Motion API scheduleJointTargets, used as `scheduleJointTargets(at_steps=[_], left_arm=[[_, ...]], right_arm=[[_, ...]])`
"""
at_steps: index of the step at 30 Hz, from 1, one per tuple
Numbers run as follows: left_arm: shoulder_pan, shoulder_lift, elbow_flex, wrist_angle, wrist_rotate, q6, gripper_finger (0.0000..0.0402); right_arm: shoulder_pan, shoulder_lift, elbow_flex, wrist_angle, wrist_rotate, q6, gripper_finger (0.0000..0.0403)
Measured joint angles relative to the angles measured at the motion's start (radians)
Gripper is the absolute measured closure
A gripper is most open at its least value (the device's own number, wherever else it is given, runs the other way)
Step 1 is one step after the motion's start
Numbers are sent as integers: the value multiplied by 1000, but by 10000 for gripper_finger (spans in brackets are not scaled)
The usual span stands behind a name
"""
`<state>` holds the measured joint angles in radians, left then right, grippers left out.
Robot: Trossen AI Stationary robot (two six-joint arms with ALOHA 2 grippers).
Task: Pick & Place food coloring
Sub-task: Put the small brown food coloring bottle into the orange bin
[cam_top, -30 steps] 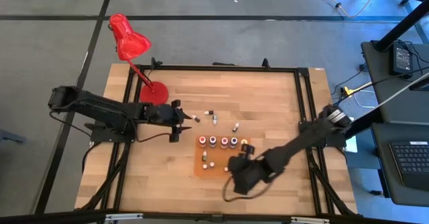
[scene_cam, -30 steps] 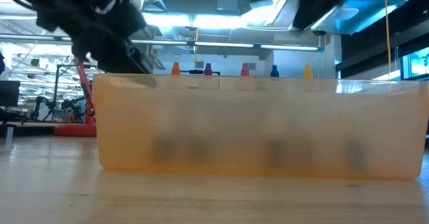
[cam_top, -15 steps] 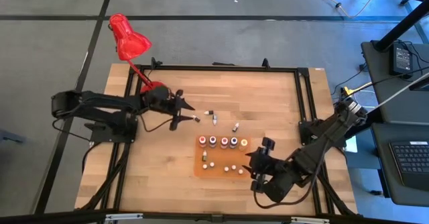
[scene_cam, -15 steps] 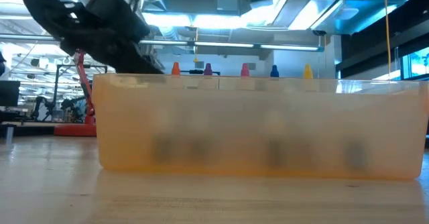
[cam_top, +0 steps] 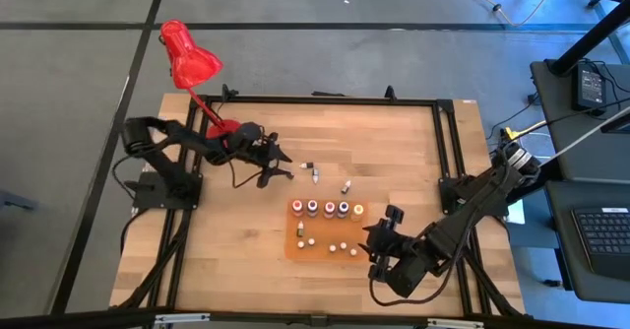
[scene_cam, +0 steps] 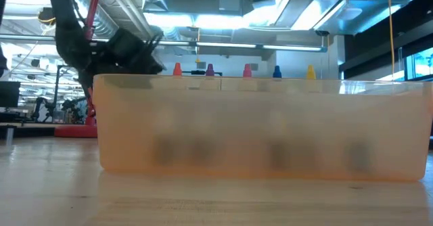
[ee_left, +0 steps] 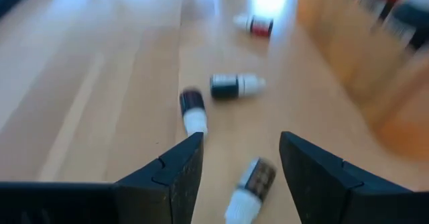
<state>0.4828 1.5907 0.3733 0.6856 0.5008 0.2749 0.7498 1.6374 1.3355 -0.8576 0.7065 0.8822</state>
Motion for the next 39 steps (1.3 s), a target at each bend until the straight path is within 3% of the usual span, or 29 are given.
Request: scheduleJointTargets(at_steps=[6,16,31,39], left_arm=[[4,105,0,3,62,34,208],[5,200,1,65,60,77,208],[3,202,1,59,54,56,212],[3,202,2,57,39,65,251]], right_arm=[[0,-131,-198,296,-28,-82,207],[-3,-347,-495,743,-26,-312,207],[-30,-361,-568,795,44,-286,207],[-32,-361,-568,794,43,-286,207]])
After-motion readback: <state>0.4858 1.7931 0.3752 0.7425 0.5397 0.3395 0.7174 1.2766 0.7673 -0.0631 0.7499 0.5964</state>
